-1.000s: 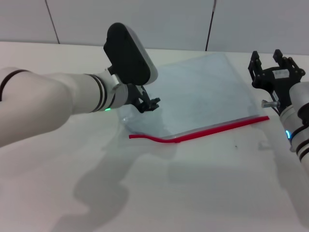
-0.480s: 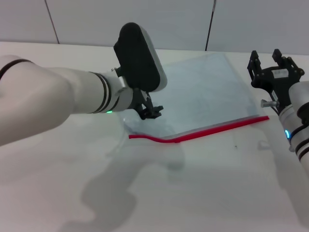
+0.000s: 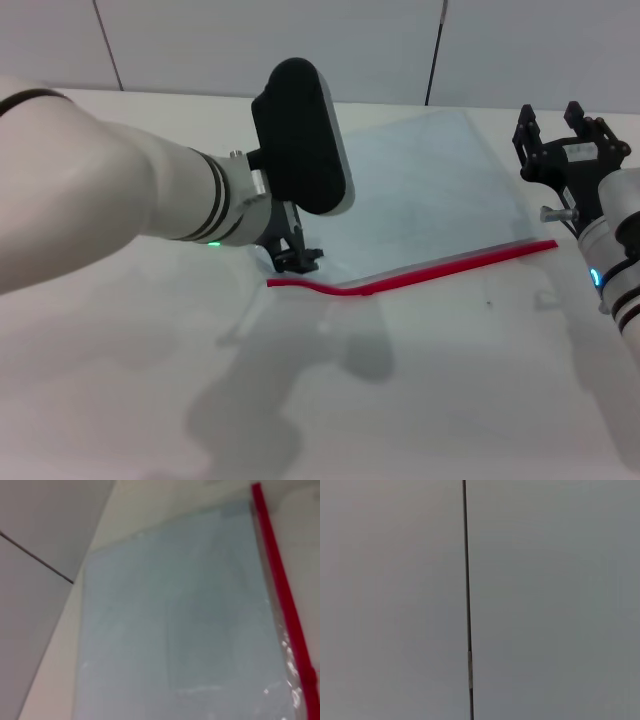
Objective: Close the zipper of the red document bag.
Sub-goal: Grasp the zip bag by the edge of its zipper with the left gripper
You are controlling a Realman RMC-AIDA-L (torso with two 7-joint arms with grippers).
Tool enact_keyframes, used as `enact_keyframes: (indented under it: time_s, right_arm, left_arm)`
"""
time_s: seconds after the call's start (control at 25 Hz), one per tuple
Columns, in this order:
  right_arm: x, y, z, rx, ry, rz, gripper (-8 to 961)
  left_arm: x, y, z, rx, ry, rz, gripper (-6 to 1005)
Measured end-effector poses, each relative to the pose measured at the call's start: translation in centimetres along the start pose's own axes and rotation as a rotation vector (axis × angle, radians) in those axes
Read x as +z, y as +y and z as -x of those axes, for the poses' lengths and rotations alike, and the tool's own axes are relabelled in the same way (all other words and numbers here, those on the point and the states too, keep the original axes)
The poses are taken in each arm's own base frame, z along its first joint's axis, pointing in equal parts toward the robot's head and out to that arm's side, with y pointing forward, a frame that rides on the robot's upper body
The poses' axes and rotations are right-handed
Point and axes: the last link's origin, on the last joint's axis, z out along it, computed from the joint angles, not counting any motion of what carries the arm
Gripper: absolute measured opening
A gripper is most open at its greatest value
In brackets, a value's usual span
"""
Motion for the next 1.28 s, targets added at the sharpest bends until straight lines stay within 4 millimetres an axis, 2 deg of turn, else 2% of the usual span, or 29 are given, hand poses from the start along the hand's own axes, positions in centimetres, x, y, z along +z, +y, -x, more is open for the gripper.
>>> enact_keyframes:
  time_s: [0.92,1.28]
  right_arm:
    - [0.1,0.1,0.1,-0.001,-0.003,0.003,542]
    - [0.2,0.3,0.3,0.001,-0.006,0.008,542]
  left_arm:
    - [-1.3,2.0,-0.9,0.098,-0.109,0.112,711]
    - [-0.8,1.7,0.1,0.112,-0.169,0.102,705]
